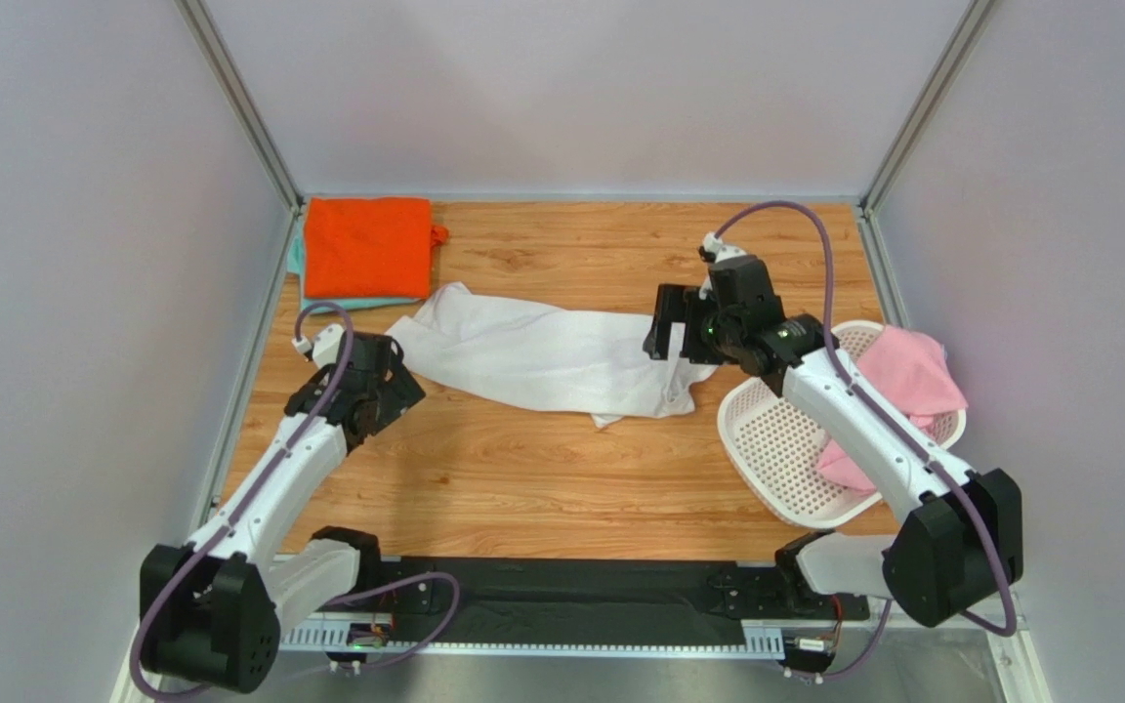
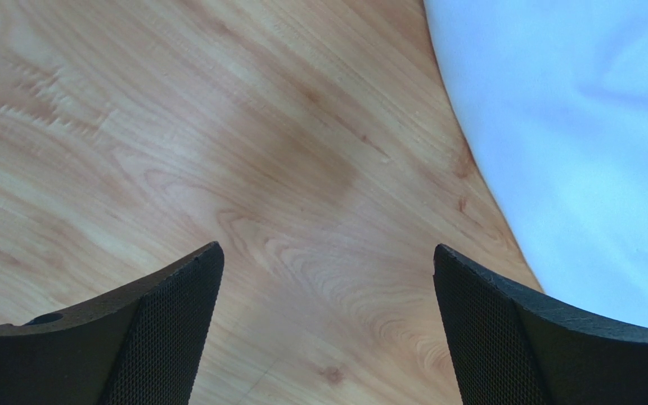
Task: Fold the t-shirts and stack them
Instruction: Move the tshirt to the center of the board, then flatten the tshirt out
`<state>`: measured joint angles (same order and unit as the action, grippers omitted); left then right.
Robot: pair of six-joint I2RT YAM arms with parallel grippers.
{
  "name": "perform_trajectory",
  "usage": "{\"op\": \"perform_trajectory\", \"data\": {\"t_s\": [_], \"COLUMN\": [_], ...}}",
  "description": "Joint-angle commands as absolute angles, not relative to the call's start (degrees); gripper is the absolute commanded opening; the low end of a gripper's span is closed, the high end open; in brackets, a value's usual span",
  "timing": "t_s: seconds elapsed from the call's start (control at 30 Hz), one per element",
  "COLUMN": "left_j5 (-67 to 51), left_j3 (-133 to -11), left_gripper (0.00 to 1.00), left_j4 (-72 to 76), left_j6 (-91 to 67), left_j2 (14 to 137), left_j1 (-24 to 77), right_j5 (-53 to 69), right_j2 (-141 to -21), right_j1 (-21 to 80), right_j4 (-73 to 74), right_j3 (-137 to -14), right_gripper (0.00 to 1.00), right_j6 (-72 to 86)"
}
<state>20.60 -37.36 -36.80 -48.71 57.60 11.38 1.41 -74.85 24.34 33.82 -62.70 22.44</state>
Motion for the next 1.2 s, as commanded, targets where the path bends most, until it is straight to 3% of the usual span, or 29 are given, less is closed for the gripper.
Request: {"op": "perform_trajectory", "data": {"t_s": [0.0,0.33,0.47,0.67,0.73,0.8,1.17], "left_j5": [17.2,7.8,8.8,8.2,8.2,7.4,7.5], "left_j3": [-41.6,-53.1,-57.2,-60.6,-60.9,-62.4,-61.1], "left_gripper": [1.0,0.99,0.93,0.58,0.32,0.0,0.0], "left_j4": [-27.3,-22.2,-21.4,-22.6,-22.5,-23.2,-23.2], "left_j6": [-46.0,-44.2,-44.8,-44.6,-44.3,-43.5,-41.2], "left_j2": [65.1,88.7,94.2,100.2,101.3,103.0,99.8], "left_j1": [9.1,1.8,1.2,0.9,0.8,0.7,0.6], "right_j5": [3.7,4.2,4.1,1.1,1.7,1.9,-6.3], "right_j2": [-72.7,-74.1,-74.4,-75.3,-75.9,-78.0,-89.6], "right_j1": [25.1,27.9,28.2,28.4,28.4,28.4,28.5], "right_j4": [29.8,30.5,30.1,32.5,32.9,33.9,34.6], "right_j3": [-56.9,-51.8,-51.1,-51.0,-51.2,-52.1,-58.6], "right_gripper": [1.0,0.99,0.99,0.97,0.95,0.94,0.79], "right_j6": [23.1,19.8,19.2,16.3,12.9,11.8,11.9]}}
